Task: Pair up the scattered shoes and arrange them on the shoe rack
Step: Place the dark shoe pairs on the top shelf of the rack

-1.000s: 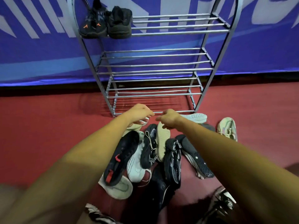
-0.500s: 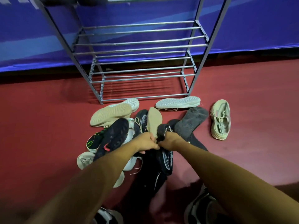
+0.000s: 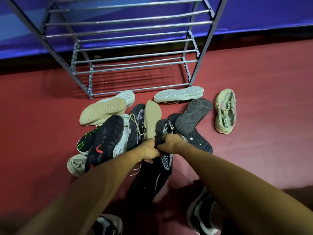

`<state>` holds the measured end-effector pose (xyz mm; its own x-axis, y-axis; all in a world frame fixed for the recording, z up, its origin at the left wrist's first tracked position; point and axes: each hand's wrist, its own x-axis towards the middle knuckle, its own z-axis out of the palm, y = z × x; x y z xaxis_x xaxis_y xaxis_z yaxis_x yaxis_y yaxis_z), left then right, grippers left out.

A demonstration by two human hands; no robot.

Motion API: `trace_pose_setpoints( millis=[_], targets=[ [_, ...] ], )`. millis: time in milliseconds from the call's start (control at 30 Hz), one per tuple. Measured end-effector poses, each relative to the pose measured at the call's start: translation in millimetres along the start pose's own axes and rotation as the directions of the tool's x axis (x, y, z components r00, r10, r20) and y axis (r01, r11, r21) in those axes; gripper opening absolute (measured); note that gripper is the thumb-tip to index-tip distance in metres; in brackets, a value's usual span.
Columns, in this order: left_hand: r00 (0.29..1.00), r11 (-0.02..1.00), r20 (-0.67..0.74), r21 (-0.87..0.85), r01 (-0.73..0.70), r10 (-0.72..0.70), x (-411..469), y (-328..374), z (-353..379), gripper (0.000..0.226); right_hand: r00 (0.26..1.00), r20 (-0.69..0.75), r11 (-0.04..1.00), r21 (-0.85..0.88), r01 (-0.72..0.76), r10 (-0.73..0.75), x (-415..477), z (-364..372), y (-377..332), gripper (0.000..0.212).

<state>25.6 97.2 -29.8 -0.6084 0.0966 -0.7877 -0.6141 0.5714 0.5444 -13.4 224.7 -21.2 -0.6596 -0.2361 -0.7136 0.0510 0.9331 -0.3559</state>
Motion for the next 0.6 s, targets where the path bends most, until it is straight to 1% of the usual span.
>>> trace_pose_setpoints(
  millis=[100, 167, 233, 300, 367, 500, 600],
  targets=[
    [1.000, 1.000, 0.014, 0.031, 0.003, -0.003, -2, 0, -12, 0.023, 0.999, -0.021, 0.999, -0.014, 0.032, -0.032, -3, -5, -5, 0.030],
    [1.000, 1.000, 0.013, 0.023, 0.000, -0.001, -7, 1, -25, 0.019, 0.996, -0.057, 0.998, 0.012, 0.069, -0.068, -7, -11, -10, 0.025],
    [0.999, 1.000, -0.031, 0.011, -0.004, 0.004, -13, 4, -43, 0.023, 0.989, -0.109, 0.993, 0.033, 0.109, -0.105, -11, -20, -14, 0.022],
    [0.998, 0.999, -0.061, -0.042, -0.021, 0.019, -21, 8, -61, 0.026, 0.975, -0.172, 0.987, 0.062, 0.151, -0.139, -17, -33, -20, 0.029],
    [0.995, 0.994, -0.093, -0.100, -0.051, 0.042, -30, 13, -79, 0.027, 0.953, -0.240, 0.973, 0.086, 0.213, -0.187, -23, -48, -27, 0.031],
    [0.980, 0.984, -0.174, -0.136, -0.118, 0.094, -55, 33, -107, 0.026, 0.882, -0.396, 0.955, 0.044, 0.294, -0.254, -38, -77, -52, 0.033],
    [0.973, 0.974, -0.187, -0.153, -0.168, 0.139, -75, 51, -133, 0.029, 0.773, -0.566, 0.938, -0.001, 0.346, -0.285, -53, -97, -77, 0.038]
  ],
)
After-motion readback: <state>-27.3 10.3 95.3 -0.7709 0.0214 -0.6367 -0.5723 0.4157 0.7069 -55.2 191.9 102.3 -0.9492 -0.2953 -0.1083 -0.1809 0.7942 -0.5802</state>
